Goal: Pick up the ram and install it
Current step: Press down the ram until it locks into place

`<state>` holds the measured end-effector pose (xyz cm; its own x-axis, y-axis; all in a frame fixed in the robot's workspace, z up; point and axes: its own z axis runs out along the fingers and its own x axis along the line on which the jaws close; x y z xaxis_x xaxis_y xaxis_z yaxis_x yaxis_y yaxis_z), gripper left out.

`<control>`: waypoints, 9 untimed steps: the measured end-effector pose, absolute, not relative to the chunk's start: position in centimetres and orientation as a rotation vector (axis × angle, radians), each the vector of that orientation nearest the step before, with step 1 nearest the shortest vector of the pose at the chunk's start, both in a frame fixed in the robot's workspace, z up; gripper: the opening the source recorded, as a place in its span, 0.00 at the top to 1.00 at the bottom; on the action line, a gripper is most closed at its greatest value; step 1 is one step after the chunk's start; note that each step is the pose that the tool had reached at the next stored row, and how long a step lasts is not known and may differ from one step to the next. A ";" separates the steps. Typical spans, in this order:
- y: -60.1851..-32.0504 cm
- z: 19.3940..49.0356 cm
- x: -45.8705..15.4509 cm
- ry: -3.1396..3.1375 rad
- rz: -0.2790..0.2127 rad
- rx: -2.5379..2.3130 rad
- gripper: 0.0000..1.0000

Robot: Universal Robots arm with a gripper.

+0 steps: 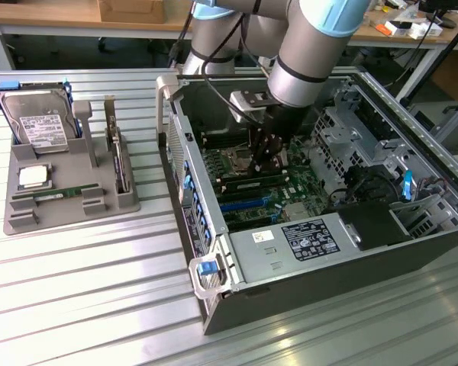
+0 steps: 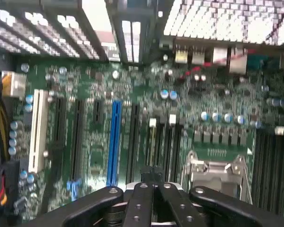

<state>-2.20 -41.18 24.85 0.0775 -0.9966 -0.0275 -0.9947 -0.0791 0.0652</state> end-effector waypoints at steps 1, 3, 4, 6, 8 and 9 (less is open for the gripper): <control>-41.2 24.8 -0.8 -2.111 -0.111 2.283 0.89; -41.2 24.8 1.4 -2.110 -0.134 2.283 0.89; -41.2 24.8 2.8 -2.110 -0.150 2.284 0.89; -41.2 24.8 5.0 -2.111 -0.169 2.285 0.89; -41.2 24.8 7.3 -2.111 -0.189 2.286 0.89; -41.2 24.8 7.7 -2.111 -0.193 2.286 0.89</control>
